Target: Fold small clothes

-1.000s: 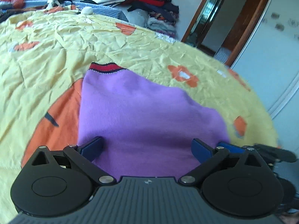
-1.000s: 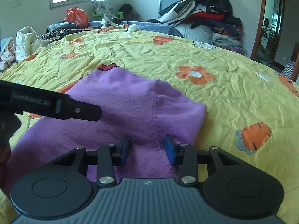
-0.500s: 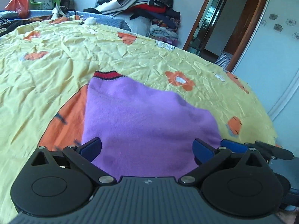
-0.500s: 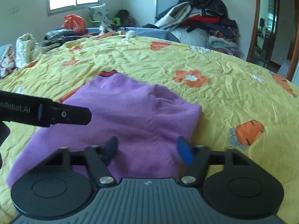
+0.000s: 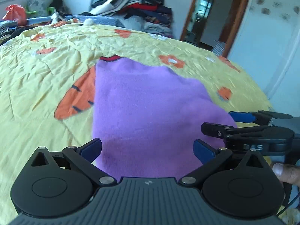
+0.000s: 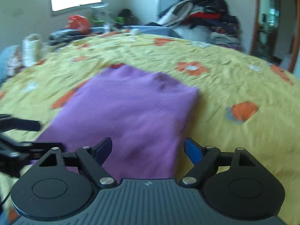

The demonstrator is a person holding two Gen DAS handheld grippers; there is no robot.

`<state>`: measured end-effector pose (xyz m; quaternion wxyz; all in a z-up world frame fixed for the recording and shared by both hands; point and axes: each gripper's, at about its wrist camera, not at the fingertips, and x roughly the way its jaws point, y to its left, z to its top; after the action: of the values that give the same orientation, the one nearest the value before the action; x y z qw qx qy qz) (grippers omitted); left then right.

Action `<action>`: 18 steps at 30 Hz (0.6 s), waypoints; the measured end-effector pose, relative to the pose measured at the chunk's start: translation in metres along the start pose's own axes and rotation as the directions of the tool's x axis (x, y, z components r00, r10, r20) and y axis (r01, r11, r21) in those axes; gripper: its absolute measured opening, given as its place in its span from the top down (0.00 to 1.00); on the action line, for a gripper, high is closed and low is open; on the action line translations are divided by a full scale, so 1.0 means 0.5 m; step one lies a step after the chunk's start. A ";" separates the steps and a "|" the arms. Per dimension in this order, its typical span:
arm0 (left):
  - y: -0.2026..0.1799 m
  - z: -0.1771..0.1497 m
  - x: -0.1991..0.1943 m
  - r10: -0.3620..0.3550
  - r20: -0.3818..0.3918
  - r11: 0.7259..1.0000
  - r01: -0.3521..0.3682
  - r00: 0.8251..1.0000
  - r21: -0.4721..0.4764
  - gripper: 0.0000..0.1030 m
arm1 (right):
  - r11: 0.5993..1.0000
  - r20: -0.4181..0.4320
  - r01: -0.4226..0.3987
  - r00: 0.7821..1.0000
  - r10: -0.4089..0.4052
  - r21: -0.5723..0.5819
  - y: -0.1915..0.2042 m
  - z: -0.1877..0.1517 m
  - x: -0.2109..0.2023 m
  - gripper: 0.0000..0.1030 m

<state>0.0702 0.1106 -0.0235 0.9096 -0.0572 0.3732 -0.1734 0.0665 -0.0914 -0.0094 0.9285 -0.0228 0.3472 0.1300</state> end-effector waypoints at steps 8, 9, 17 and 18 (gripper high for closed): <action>0.005 -0.063 -0.003 -0.034 -0.102 0.999 0.033 0.994 -0.012 0.00 | 0.994 0.000 0.086 0.996 -0.087 -0.068 0.018 -0.033 -0.040 0.33; 0.010 -0.060 -0.009 -0.044 -0.100 0.999 0.041 0.994 -0.032 0.00 | 0.994 0.020 0.093 0.996 -0.091 -0.065 0.020 -0.023 -0.046 0.32; 0.002 -0.031 -0.008 -0.027 -0.045 0.997 0.024 0.999 -0.079 0.00 | 0.997 0.056 -0.018 0.998 0.022 -0.076 0.044 0.049 0.047 0.57; -0.001 -0.029 -0.001 -0.027 -0.050 0.997 0.024 0.998 -0.071 0.00 | 0.996 0.033 -0.012 0.999 0.015 -0.087 0.042 0.052 0.070 0.62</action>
<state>0.0597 0.1106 -0.0334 0.8948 -0.0895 0.4016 -0.1732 0.1033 -0.0598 -0.0115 0.9315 -0.0585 0.3255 0.1514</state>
